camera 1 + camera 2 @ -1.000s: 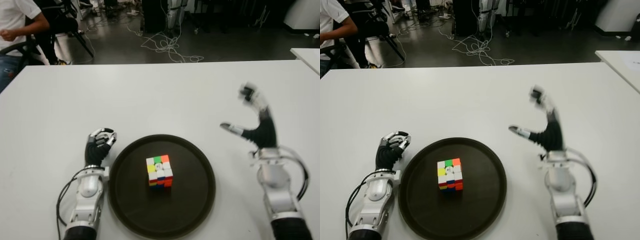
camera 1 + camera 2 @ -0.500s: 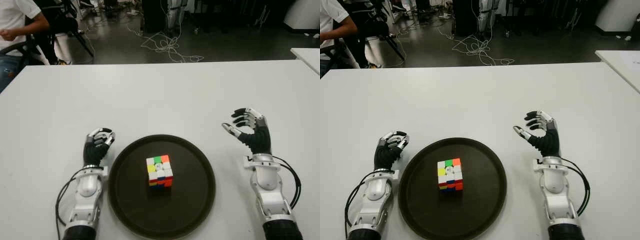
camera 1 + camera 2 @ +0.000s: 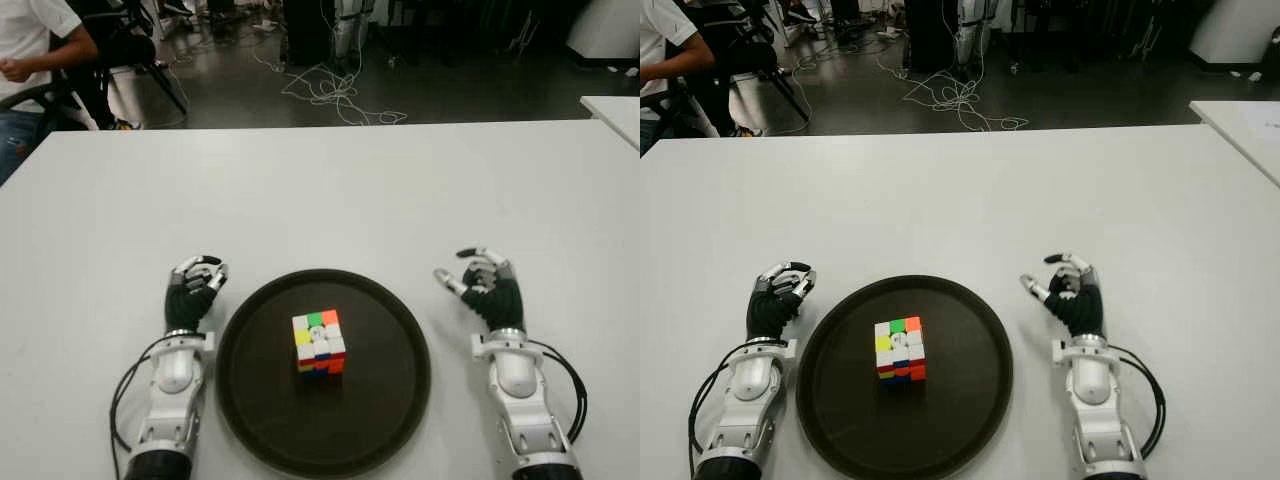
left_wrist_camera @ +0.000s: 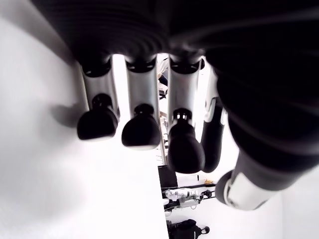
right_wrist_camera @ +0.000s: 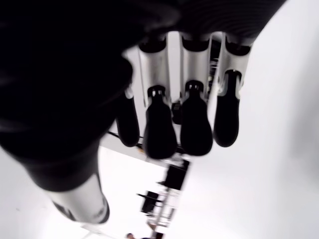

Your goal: Pick up the Rubik's Cube and put it in the plate

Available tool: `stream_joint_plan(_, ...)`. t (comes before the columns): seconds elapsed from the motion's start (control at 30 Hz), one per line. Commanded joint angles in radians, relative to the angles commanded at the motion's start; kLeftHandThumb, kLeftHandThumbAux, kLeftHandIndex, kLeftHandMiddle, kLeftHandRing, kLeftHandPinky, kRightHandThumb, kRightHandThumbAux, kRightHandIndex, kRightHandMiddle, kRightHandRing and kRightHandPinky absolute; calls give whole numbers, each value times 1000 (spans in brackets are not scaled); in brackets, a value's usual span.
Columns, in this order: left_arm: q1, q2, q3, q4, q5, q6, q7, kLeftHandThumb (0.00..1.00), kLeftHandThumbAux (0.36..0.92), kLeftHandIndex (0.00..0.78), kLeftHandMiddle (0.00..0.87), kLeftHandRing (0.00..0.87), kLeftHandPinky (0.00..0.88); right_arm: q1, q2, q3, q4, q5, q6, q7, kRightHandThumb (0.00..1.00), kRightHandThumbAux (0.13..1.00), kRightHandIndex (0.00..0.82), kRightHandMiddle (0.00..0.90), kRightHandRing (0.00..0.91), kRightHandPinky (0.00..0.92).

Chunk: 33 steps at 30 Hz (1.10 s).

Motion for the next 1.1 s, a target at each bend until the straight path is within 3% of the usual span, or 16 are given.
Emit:
stream_joint_plan(0.23,2,6,-4,-3,-7,-5,-21,704,707,443,810,829,806,32,21,30,-65,3,106,8,170,812,666,819,836,828)
stream_joint_plan(0.67,12,-6,-4,-27,-14,0,-21,704,707,443,808,824,805,64,31,59,-156,-21,264,-2,241,824,656,812,828,830)
stream_joint_plan(1.1,13,-10,-1,-35,-26,4,-19,703,707,443,816,832,815,108,71,67,-171,-8,277,-36,287,828,680,810,833,837)
